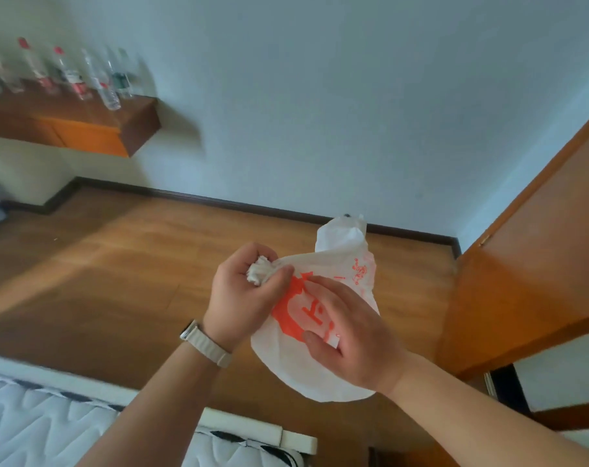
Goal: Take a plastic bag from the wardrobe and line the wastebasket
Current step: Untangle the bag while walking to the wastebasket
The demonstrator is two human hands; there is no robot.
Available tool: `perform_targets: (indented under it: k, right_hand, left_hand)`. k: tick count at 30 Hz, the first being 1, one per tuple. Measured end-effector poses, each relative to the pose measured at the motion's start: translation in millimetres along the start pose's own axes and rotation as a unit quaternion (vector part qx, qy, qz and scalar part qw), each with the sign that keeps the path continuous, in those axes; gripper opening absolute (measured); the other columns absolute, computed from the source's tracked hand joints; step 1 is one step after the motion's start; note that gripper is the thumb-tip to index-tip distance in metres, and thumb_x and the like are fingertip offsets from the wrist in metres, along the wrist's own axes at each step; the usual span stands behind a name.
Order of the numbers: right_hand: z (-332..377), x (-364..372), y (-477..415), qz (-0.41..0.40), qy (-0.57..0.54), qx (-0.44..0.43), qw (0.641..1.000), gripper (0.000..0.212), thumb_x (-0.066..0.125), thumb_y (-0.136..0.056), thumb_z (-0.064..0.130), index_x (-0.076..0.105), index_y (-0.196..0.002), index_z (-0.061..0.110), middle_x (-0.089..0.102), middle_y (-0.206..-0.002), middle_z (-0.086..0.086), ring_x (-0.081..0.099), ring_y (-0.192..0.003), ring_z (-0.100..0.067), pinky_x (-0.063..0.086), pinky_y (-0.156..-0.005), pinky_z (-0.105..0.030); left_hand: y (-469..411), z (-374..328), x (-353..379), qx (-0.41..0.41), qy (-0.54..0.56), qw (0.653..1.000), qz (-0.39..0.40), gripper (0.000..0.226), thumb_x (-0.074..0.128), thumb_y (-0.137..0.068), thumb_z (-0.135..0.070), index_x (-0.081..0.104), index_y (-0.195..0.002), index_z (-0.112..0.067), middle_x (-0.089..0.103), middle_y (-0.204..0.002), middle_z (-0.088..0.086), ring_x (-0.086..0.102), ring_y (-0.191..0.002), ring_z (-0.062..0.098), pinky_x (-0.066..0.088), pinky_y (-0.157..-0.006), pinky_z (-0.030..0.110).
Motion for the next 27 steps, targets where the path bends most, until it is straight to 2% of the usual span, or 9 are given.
perform_targets:
  k: [3, 7, 10, 15, 17, 19, 24, 27]
  right_hand:
    - [3.1, 13.6, -28.3, 0.022, -0.016, -0.026, 0.999, 0.058, 0.066, -0.092, 0.043, 0.045, -0.14, 0.018, 0.052, -0.143, 0.003, 0.048, -0.132, -0.01, 0.034, -0.111, -0.018]
    - [5.2, 30.8, -64.2, 0.047, -0.041, -0.066, 0.996, 0.054, 0.063, -0.093, 0.041, 0.049, -0.139, 0.016, 0.054, -0.141, 0.003, 0.049, -0.13, -0.011, 0.039, -0.109, -0.021]
    - [7.0, 44.2, -88.0, 0.056, -0.051, -0.095, 0.993, 0.052, 0.062, -0.093, 0.041, 0.049, -0.139, 0.021, 0.054, -0.14, 0.006, 0.049, -0.128, -0.009, 0.032, -0.107, -0.01]
    - [-4.8, 70.1, -131.2, 0.074, -0.105, -0.145, 0.981, 0.05, 0.064, -0.093, 0.039, 0.049, -0.138, 0.022, 0.055, -0.139, 0.007, 0.051, -0.127, -0.009, 0.033, -0.107, -0.012]
    - [-11.7, 78.7, -146.9, 0.069, -0.115, -0.16, 0.978, 0.049, 0.063, -0.093, 0.039, 0.05, -0.137, 0.022, 0.056, -0.138, 0.007, 0.052, -0.126, -0.01, 0.031, -0.108, -0.011]
    - [-27.8, 88.0, -169.0, 0.075, -0.135, -0.179, 0.972, 0.048, 0.063, -0.093, 0.039, 0.052, -0.136, 0.02, 0.056, -0.138, 0.005, 0.052, -0.126, -0.011, 0.029, -0.108, -0.009]
    - [-78.9, 96.7, -227.1, 0.101, -0.157, -0.197, 0.963, 0.049, 0.061, -0.093, 0.04, 0.051, -0.137, 0.021, 0.055, -0.139, 0.005, 0.05, -0.126, -0.012, 0.024, -0.105, -0.005]
    - [-125.5, 96.8, -270.0, 0.11, -0.182, -0.204, 0.956, 0.049, 0.062, -0.092, 0.039, 0.052, -0.136, 0.021, 0.056, -0.138, 0.003, 0.051, -0.124, -0.013, 0.029, -0.106, -0.008]
  left_hand:
    - [-6.0, 2.2, -20.4, -0.002, -0.01, 0.999, -0.052, 0.014, 0.072, -0.074, -0.029, 0.059, -0.07, -0.029, 0.062, -0.064, -0.008, 0.056, -0.055, 0.007, 0.049, -0.047, 0.025]
    - [-11.6, 3.7, -44.7, -0.002, -0.025, 0.995, -0.101, 0.021, 0.076, -0.08, -0.019, 0.059, -0.071, -0.026, 0.061, -0.061, -0.01, 0.056, -0.052, 0.006, 0.049, -0.046, 0.025]
    - [-16.7, 5.1, -61.6, -0.013, -0.03, 0.99, -0.134, 0.017, 0.073, -0.079, -0.022, 0.059, -0.071, -0.025, 0.061, -0.06, -0.01, 0.056, -0.051, 0.006, 0.05, -0.046, 0.025]
    - [-37.0, 8.3, -76.7, -0.026, -0.072, 0.979, -0.187, 0.024, 0.073, -0.084, -0.006, 0.058, -0.073, -0.022, 0.063, -0.062, -0.016, 0.059, -0.051, 0.003, 0.046, -0.047, 0.015]
    - [-46.8, 10.7, -78.3, -0.03, -0.077, 0.976, -0.202, 0.025, 0.072, -0.083, -0.004, 0.058, -0.073, -0.021, 0.063, -0.061, -0.015, 0.059, -0.051, 0.003, 0.046, -0.048, 0.015]
    - [-64.9, 16.0, -77.7, -0.039, -0.086, 0.967, -0.236, 0.026, 0.073, -0.082, -0.002, 0.058, -0.072, -0.021, 0.062, -0.06, -0.012, 0.057, -0.05, 0.003, 0.046, -0.048, 0.016]
    - [-124.7, 25.5, -60.3, -0.061, -0.145, 0.942, -0.295, 0.027, 0.074, -0.081, 0.0, 0.059, -0.072, -0.02, 0.06, -0.063, -0.018, 0.056, -0.055, 0.002, 0.043, -0.049, 0.01]
    - [-179.9, 34.6, -41.5, -0.079, -0.164, 0.933, -0.311, 0.017, 0.073, -0.08, -0.013, 0.06, -0.073, -0.021, 0.061, -0.065, -0.017, 0.057, -0.056, 0.002, 0.044, -0.049, 0.011]
Point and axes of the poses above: each hand's wrist, its own y-axis away from the middle knuckle, its own x-axis out of the palm, z = x × y, the point moved 3 cm from there along -y, towards the middle knuckle
